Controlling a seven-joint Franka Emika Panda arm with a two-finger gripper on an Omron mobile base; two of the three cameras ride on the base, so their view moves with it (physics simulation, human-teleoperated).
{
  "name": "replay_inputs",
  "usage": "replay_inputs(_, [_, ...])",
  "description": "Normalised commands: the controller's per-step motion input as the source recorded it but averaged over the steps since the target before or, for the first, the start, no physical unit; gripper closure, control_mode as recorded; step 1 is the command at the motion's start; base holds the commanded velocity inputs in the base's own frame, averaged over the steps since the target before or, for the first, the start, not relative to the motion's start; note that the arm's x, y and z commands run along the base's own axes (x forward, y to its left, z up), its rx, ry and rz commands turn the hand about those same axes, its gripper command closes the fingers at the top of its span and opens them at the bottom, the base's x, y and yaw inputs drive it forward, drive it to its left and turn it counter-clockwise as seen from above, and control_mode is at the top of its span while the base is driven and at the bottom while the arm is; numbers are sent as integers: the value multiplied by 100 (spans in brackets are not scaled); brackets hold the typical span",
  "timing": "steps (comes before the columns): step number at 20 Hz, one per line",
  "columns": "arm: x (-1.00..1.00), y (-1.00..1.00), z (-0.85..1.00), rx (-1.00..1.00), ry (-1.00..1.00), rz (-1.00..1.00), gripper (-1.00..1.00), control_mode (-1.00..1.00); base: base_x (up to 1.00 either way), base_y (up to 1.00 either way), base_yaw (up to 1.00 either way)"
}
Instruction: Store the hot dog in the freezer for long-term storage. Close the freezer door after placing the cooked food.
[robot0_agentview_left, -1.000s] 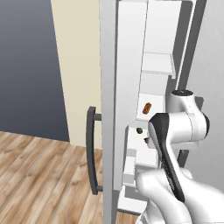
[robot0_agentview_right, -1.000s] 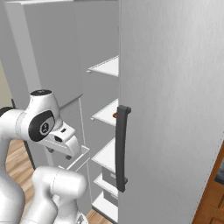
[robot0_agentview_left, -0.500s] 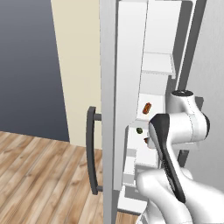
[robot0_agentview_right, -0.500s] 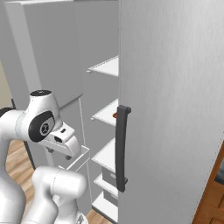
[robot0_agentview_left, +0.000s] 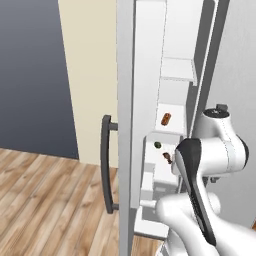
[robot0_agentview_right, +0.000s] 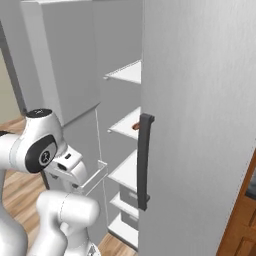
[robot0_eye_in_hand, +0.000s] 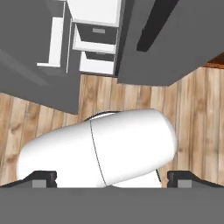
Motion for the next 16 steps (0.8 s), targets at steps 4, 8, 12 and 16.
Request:
replay_inputs(4, [0,0,0,0,0,0,-100,100,-63,0,-18])
replay_inputs(8, [0,0,0,0,0,0,-100,100,-52,3,-27])
replay_inputs(12, [0,0,0,0,0,0,-100,100,-39,13,-33])
replay_inputs(16, [0,0,0,0,0,0,-100,100,-37,26,-40])
